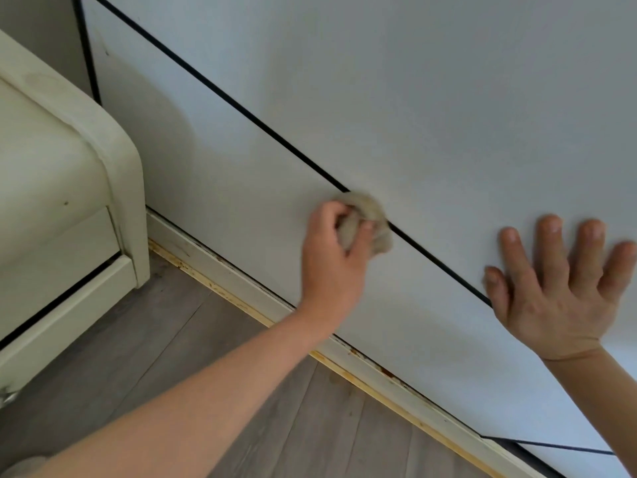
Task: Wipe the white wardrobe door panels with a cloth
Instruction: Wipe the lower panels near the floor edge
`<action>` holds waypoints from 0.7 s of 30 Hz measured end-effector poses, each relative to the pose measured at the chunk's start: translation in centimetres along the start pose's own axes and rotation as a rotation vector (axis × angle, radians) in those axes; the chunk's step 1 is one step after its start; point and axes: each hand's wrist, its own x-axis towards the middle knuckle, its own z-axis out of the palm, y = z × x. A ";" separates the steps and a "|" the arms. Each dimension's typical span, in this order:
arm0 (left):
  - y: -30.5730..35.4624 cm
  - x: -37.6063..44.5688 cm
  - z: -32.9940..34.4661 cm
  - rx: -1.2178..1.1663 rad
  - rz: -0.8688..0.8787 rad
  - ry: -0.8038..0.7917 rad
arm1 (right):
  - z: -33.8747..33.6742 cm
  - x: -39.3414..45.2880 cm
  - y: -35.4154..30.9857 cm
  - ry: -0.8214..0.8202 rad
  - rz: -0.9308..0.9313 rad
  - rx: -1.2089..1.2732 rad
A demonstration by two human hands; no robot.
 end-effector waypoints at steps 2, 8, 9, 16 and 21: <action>0.7 -0.6 1.1 0.041 0.077 -0.002 | -0.5 -0.4 0.3 -0.038 0.003 0.018; -4.1 1.9 -3.3 0.051 -0.195 0.406 | -2.4 3.4 -4.0 -0.125 0.114 0.290; -5.0 2.3 -4.0 0.087 -0.238 0.446 | -2.2 5.5 -4.8 -0.088 0.102 0.301; -5.9 1.3 -3.6 0.136 -0.353 0.423 | 1.3 14.5 -9.3 0.015 0.067 0.195; 1.6 2.3 -0.4 0.069 0.030 0.282 | 1.8 13.4 -8.8 -0.003 0.040 0.076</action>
